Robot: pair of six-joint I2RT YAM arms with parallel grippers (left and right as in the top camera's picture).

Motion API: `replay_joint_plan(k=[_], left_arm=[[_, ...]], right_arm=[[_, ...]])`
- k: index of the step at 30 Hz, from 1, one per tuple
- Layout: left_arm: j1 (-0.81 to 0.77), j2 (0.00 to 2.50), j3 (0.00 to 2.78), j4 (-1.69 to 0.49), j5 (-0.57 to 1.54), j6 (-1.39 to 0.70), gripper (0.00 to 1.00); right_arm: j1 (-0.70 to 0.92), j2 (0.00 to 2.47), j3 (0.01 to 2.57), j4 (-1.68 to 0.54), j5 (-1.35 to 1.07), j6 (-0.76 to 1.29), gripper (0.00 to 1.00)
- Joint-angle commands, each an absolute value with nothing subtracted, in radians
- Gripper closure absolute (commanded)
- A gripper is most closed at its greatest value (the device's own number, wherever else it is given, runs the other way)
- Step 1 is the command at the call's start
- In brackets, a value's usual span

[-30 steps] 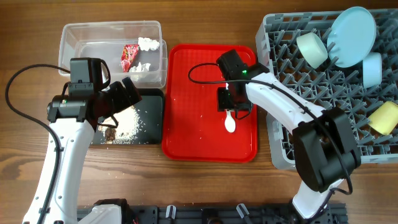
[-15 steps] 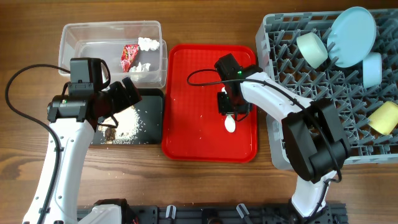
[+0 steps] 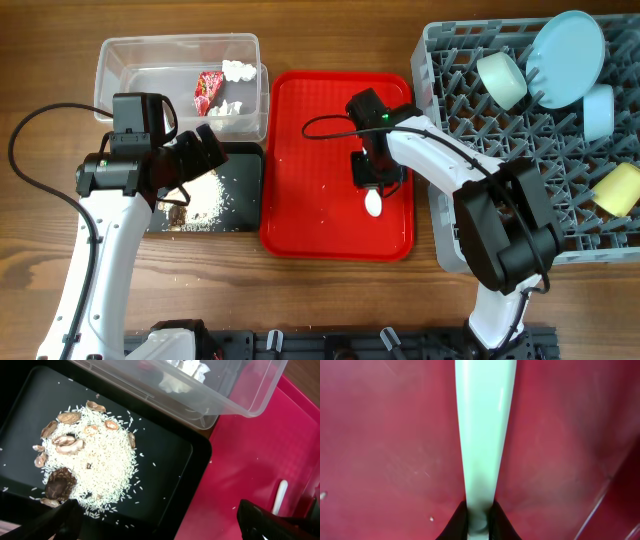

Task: Sort waste into correct bins and load items into the dishwasher rack
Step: 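Carry the spoon with the right gripper and insert it into the rack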

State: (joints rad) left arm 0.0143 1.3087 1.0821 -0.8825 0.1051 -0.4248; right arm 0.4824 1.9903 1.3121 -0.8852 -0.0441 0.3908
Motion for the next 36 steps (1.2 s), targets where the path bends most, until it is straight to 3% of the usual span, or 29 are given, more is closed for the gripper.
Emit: replay_joint_plan(k=[1,6,11,18,26,32,36], left_arm=[[0.020,1.299,1.093,-0.880,0.107,-0.427,0.00],[0.020,1.299,1.093,-0.880,0.107,-0.427,0.00],[0.020,1.299,1.093,-0.880,0.107,-0.427,0.00],[0.020,1.299,1.093,-0.880,0.107,-0.427,0.00],[0.020,1.299,1.093,-0.880,0.107,-0.427,0.00],[0.020,1.299,1.093,-0.880,0.107,-0.427,0.00],[0.020,1.299,1.093,-0.880,0.107,-0.427,0.00]], right_arm=[[0.465,1.900,1.346,-0.923,-0.041,0.353,0.95],[0.398,1.719,1.370,-0.986,-0.041,0.231,0.96],[0.221,1.543,1.370,-1.056,-0.011,0.105,0.96],[0.045,1.556,1.332,-1.113,-0.023,-0.009,0.96],[0.042,1.570,1.244,-1.095,-0.083,-0.034,0.96],[0.042,1.577,1.235,-1.093,-0.075,-0.023,0.83],[0.042,1.577,1.235,-1.097,-0.075,-0.023,0.59]])
